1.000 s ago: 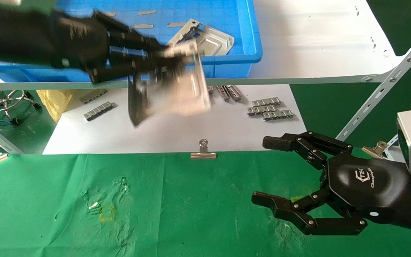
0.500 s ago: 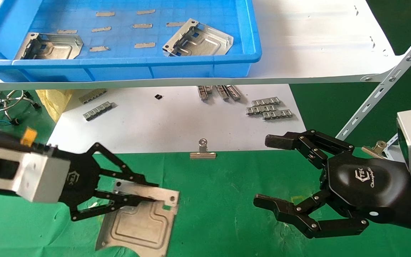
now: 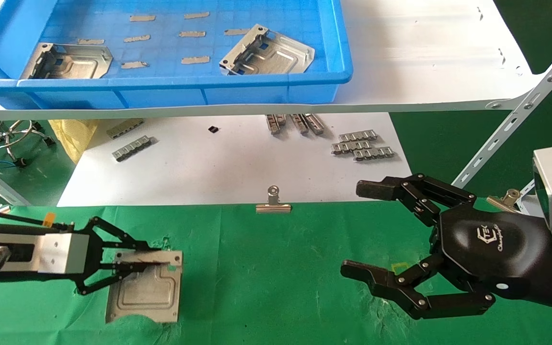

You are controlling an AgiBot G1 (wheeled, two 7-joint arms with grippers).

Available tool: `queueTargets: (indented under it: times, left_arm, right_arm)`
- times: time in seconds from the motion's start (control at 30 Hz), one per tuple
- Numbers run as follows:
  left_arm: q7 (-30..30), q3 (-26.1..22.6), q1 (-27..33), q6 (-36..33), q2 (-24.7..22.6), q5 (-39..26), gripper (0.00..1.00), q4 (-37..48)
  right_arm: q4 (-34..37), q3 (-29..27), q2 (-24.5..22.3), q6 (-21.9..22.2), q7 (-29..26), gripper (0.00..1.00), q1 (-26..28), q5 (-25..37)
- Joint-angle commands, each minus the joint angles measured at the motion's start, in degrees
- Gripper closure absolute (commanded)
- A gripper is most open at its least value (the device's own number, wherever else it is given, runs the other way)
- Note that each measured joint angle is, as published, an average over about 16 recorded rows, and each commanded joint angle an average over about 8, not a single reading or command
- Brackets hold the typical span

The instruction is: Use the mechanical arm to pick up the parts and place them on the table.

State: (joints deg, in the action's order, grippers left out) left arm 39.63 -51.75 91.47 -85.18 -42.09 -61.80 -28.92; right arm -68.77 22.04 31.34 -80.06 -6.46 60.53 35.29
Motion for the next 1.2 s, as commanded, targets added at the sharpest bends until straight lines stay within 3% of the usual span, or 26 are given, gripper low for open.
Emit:
queueTargets:
  times: [0.03, 0.07, 0.27, 0.33, 0.7, 1.03, 1.2]
  left_arm:
    - [1.2, -0.2, -0.3, 0.2, -0.5, -0.4, 0.97, 1.7]
    - [1.5, -0.3, -0.2, 0.1, -0.8, -0.6, 0.92, 2.6]
    - [3.6, -1.0, 0.6, -0.1, -2.5, -1.9, 0.18, 8.2]
    - [4.5, -1.2, 0.8, -0.2, -2.9, -2.2, 0.01, 9.7]
    - [5.9, -0.8, 1.9, -4.4, -5.0, -0.8, 0.0, 15.6]
    - [-7.2, 2.1, -5.4, -6.5, -3.1, 10.7, 0.0, 16.0]
    - [-8.9, 2.5, -7.4, -6.5, -2.5, 12.8, 0.0, 16.3]
  right_arm:
    - [0.0, 0.0, 0.0, 0.0, 0.0, 0.0, 0.0, 0.0]
    - [0.0, 0.0, 0.0, 0.0, 0.0, 0.0, 0.0, 0.0]
    - [0.0, 0.0, 0.0, 0.0, 0.0, 0.0, 0.0, 0.0]
    - [0.0, 0.0, 0.0, 0.0, 0.0, 0.0, 0.0, 0.0]
    - [0.0, 0.0, 0.0, 0.0, 0.0, 0.0, 0.0, 0.0]
    - [0.0, 0.0, 0.0, 0.0, 0.0, 0.0, 0.0, 0.0]
    - [0.0, 0.0, 0.0, 0.0, 0.0, 0.0, 0.0, 0.0]
